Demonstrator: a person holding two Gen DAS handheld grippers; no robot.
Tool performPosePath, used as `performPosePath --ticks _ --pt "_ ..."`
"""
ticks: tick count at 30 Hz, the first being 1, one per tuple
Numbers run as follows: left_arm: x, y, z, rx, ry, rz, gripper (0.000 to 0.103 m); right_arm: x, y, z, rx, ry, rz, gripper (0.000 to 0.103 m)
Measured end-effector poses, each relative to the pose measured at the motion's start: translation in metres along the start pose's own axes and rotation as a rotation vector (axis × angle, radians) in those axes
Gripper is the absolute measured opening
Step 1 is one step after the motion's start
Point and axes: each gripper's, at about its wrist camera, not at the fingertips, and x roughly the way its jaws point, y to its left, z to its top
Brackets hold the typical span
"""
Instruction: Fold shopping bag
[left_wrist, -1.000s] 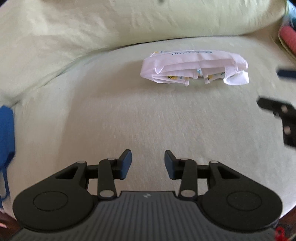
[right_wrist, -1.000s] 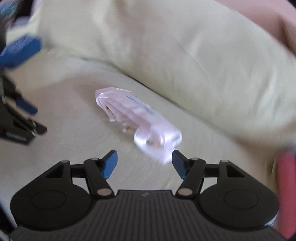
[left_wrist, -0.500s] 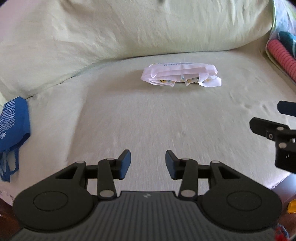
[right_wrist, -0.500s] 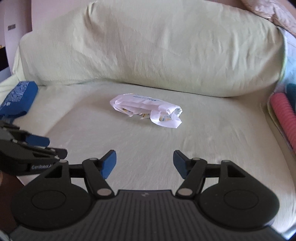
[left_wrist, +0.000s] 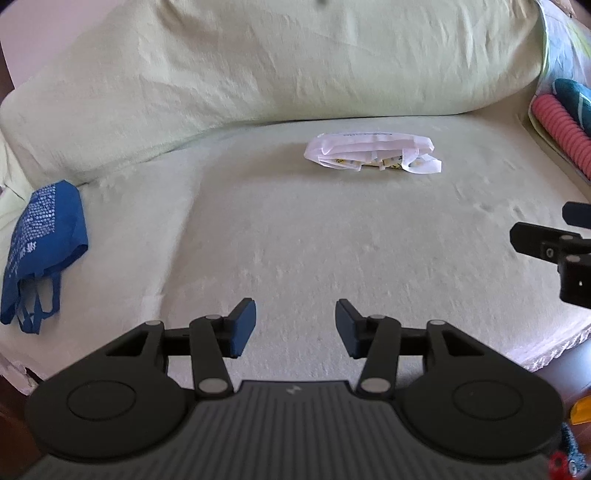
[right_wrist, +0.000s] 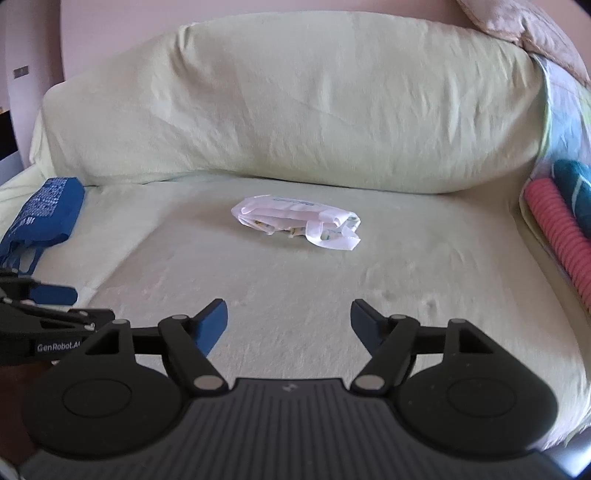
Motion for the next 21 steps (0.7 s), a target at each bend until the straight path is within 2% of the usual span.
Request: performPosePath --ticks 5,7,9,13,14,15,17,18,19,21 --pt "0.012 -0.006 0.003 0.04 -0.005 -0.049 0.054 0.012 -0.008 -0.007 0.015 0.026 0.003 0.076" --pt "0.022 -0.01 0.005 0.097 -0.021 -0.069 0.054 0.017 -0.011 -0.011 -0.017 0.024 0.001 0.076" --pt "0.03 -0.014 0.008 0.167 -0.046 -0.075 0.054 0.022 -0.013 -0.013 -0.083 0.008 -0.007 0.076" --pt "0.05 -0.017 0.023 0.394 -0.139 -0.039 0.054 0.032 -0.017 0.002 -0.296 -0.088 -0.031 0.075" --pt "0.055 -0.016 0.028 0.427 -0.156 -0.026 0.054 0.033 -0.018 0.004 -0.315 -0.099 -0.034 0.074" --pt "0.059 -0.014 0.034 0.435 -0.166 -0.026 0.054 0.039 -0.022 0.021 -0.359 -0.141 -0.046 0.072" --pt "0.074 -0.009 0.054 0.45 -0.199 -0.031 0.054 0.059 -0.032 0.047 -0.368 -0.178 -0.045 0.055" --pt "0.082 -0.009 0.062 0.456 -0.208 -0.028 0.054 0.072 -0.037 0.059 -0.356 -0.181 -0.04 0.037" --pt "0.09 -0.008 0.07 0.463 -0.217 -0.026 0.054 0.089 -0.04 0.069 -0.345 -0.175 -0.036 0.027" --pt "0.107 -0.009 0.083 0.484 -0.241 -0.021 0.054 0.125 -0.045 0.083 -0.327 -0.162 -0.033 0.021"
